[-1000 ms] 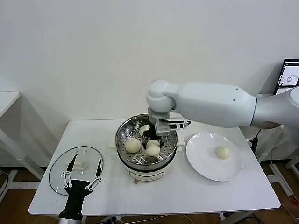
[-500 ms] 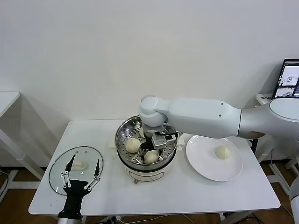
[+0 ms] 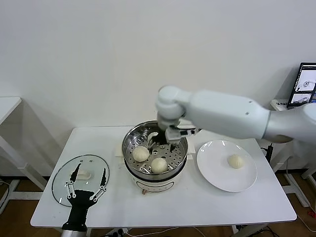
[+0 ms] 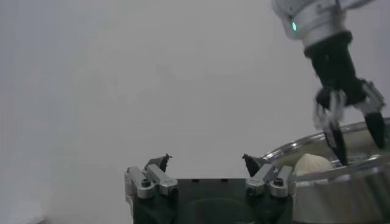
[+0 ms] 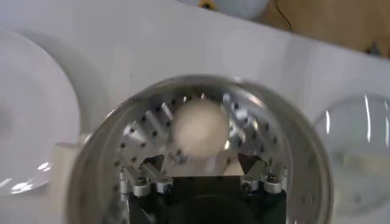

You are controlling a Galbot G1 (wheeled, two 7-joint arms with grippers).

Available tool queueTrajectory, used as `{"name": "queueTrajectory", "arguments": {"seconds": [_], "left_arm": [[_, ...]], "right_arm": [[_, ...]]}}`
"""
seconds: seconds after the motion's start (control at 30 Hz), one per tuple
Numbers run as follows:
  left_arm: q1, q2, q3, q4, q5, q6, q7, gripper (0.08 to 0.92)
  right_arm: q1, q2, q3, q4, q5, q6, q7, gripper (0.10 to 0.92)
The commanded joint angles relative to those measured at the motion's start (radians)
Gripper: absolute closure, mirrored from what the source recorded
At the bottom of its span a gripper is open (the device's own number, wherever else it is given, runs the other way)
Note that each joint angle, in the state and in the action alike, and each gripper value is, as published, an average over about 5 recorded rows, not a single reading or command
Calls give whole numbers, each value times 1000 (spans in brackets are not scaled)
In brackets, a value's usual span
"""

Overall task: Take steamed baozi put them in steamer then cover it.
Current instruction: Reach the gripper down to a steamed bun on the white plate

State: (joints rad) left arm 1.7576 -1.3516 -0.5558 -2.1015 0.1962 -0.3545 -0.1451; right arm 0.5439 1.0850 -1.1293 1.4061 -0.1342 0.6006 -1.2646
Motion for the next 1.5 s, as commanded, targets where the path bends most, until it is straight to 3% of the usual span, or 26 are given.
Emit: {"name": "queueTrajectory", "arguments": {"seconds": [0.03,0.13,0.37,0.83,1.5], "left_arm": [[1,3,10,-6,3,6,1,177],[1,5,17,-10,5,9,1,177],[8,2,27,-5,10,10,0,177],[41,-4,-2,7,21,-3,-2,177],[46,-8,-19,10,15,-7,0,177]], "right_arm": [[54,-329,35,-178,369,-501,-70,203],[15,-402,12,-281,405,-601,-82,203],[-139,-450,-5,-455,331,-611,-64,203],[-421,-264,182,-742,146,-541,75,203],[-464,-155,223,-819,107,-531,96,211]]}}
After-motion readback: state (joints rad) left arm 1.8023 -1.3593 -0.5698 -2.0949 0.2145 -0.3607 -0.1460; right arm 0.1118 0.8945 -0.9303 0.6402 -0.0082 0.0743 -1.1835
